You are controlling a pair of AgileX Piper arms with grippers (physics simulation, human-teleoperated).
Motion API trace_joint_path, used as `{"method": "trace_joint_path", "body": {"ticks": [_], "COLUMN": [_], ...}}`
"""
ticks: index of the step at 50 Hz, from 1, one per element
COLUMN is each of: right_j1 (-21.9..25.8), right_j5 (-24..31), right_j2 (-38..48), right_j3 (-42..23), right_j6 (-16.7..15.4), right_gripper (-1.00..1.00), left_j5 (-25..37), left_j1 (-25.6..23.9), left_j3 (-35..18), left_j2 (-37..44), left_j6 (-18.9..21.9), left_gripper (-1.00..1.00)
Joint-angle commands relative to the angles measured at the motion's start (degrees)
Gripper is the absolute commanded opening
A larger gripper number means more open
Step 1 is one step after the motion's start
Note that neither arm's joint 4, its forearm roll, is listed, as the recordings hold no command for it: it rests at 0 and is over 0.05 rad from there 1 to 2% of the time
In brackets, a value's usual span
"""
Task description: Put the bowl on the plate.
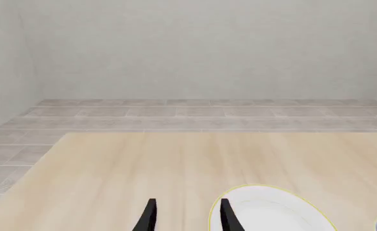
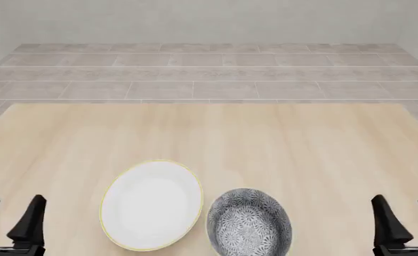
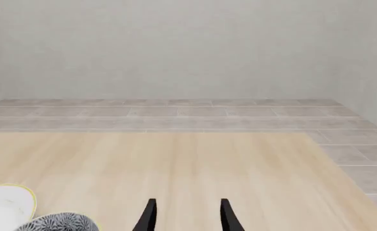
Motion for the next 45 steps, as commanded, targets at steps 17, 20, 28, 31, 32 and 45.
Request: {"method": "trace_joint_path", "body": {"ticks": [17, 20, 28, 31, 32, 45], "right_j1": [0.88, 1.38, 1.76, 1.74, 1.76, 0.66], "right_j5": [0.13, -0.13, 2.56, 3.46, 4.35, 9.56], "right_j2": [0.44, 0.81, 2.07, 3.19, 3.65, 15.63], "right_j3": [-0.29, -0.34, -5.21, -7.39, -8.94, -21.49], "right_j6": [-0.04, -0.32, 0.35, 0.97, 2.40, -2.20], "right_gripper": [1.00, 1.00, 1.00, 1.00, 1.00, 1.00], "left_j5": [0.00, 0.00, 0.00, 0.00, 0.00, 0.00], "left_j1": [0.00, 0.00, 0.00, 0.00, 0.00, 0.00], "left_j3": [0.00, 0.00, 0.00, 0.00, 0.00, 0.00], "left_j2": [0.00, 0.00, 0.00, 0.00, 0.00, 0.00], "left_j6": [0.00, 0.00, 0.00, 0.00, 0.00, 0.00], "left_gripper": [1.00, 1.00, 1.00, 1.00, 1.00, 1.00]}}
